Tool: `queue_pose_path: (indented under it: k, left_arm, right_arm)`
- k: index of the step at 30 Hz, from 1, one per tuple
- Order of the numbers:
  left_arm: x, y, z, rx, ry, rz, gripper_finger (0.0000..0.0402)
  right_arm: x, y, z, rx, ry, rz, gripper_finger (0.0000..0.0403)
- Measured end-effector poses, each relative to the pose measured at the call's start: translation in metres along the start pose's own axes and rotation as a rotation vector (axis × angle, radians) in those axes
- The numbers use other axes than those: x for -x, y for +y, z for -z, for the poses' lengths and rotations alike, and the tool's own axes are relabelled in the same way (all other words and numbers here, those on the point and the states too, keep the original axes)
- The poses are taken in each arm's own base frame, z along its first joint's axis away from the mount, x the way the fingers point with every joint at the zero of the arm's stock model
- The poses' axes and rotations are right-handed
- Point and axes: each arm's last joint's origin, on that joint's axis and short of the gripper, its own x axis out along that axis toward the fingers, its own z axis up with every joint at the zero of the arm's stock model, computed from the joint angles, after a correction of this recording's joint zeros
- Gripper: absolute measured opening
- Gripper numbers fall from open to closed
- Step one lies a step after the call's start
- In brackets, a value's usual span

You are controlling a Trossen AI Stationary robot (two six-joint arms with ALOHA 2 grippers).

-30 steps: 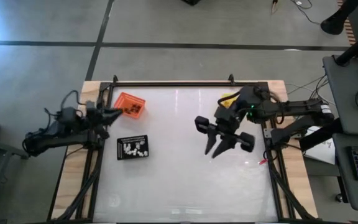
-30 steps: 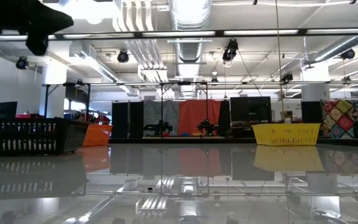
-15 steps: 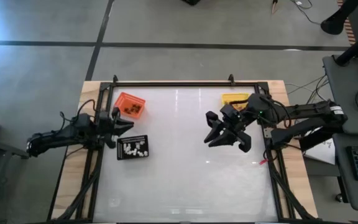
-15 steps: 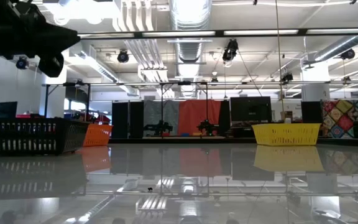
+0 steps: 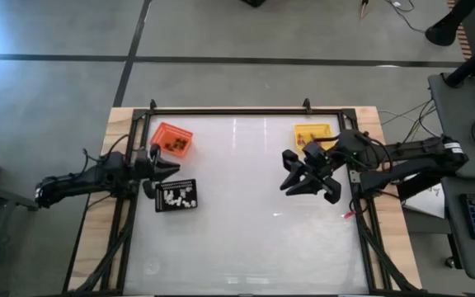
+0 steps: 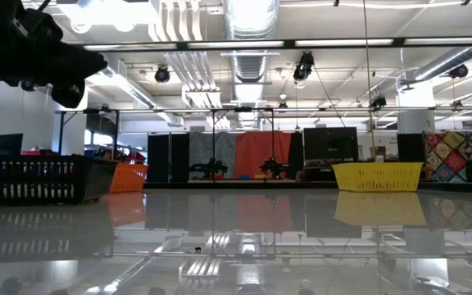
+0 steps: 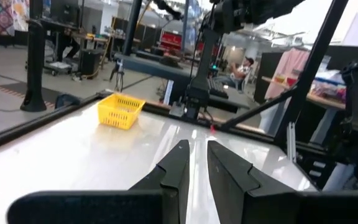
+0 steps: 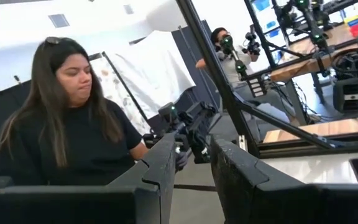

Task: Sort Halloween decoration
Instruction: Return to Home Position

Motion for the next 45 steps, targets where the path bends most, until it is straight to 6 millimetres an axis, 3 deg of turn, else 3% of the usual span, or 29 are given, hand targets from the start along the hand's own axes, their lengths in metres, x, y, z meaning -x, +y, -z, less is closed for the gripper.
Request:
queue_pose_path:
  k: [7, 13, 23, 31, 45]
  left_arm:
    - [-0.003, 0.005, 0.018, 0.012, 0.042, -0.011, 0.004]
    - [-0.005, 0.004, 0.018, 0.004, 0.035, 0.014, 0.004]
    - [-0.006, 0.005, 0.021, 0.009, 0.055, 0.007, 0.004]
    - [-0.008, 0.006, 0.025, 0.014, 0.101, -0.006, 0.004]
    - [-0.013, 0.008, 0.032, 0.042, 0.181, -0.03, 0.004]
  right_arm:
    - [0.005, -0.003, 0.01, -0.003, 0.013, 0.019, 0.0091]
    - [0.007, -0.007, 0.019, 0.078, 0.035, 0.03, 0.0091]
    - [0.021, -0.028, 0.067, 0.162, 0.134, 0.129, 0.0091]
    - [0.046, -0.044, 0.115, 0.182, 0.166, 0.296, 0.0091]
    - [0.109, -0.023, 0.159, 0.357, -0.052, 0.213, 0.0091]
